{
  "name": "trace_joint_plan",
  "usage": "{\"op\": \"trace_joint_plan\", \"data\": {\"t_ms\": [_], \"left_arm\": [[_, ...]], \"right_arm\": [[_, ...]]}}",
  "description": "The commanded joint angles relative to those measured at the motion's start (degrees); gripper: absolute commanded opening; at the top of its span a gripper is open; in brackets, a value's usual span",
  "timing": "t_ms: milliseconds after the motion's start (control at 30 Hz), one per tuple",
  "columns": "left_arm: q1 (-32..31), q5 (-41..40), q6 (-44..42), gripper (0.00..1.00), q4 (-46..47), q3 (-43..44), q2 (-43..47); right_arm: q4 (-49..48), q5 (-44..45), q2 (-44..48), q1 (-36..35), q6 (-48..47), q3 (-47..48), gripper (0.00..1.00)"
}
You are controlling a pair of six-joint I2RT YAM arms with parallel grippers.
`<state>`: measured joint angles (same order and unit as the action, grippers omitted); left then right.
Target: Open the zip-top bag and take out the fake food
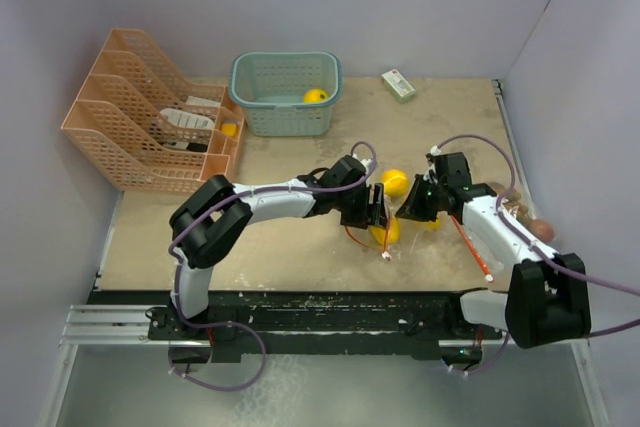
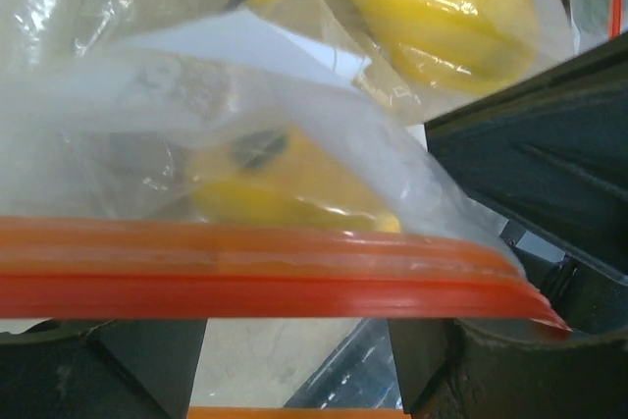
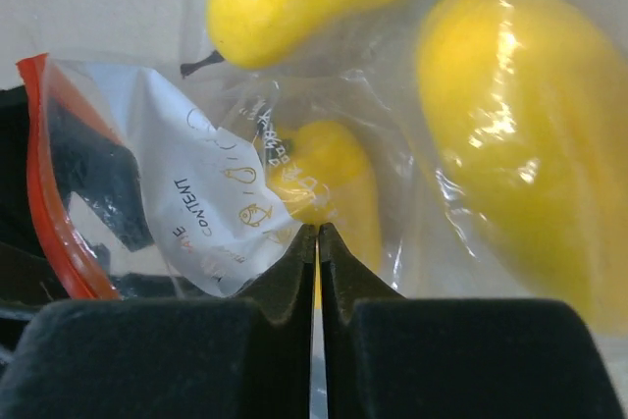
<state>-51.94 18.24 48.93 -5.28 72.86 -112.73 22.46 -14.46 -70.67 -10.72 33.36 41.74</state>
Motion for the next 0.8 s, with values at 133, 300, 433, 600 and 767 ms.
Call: {"op": "trace_joint_plan", "data": {"t_ms": [133,300,433,600,767], "left_arm": [[-0.5,0.7,0.4,0.77,2.5,1.1,-0.8],[-0.5,0.4,0.6,0.81,2.6,0.8,-0.4],[-0.5,1.4,1.6,0.75,4.1,0.9,-1.3],[-0.5,1.7,2.5,0.42,3.6,3.5,-3.6],[-0.5,1.2,1.9,0.45,1.8,5.1,-4.0]], "right_arm": [[-9.7,-9.4,-11.4,0.3,-1.3,-3.0,0.0],[-11.1,-11.6,-13.1,0.3,-1.2,-3.7,0.0],[-13.0,-13.4,-13.0,0.3,-1.2,-4.0,0.0],[-12.3,-12.9,-10.2,0.3,-0.7,-4.0,0.0],[-7.1,-6.7,-5.6,0.3,-2.1,-0.8,0.0]]}}
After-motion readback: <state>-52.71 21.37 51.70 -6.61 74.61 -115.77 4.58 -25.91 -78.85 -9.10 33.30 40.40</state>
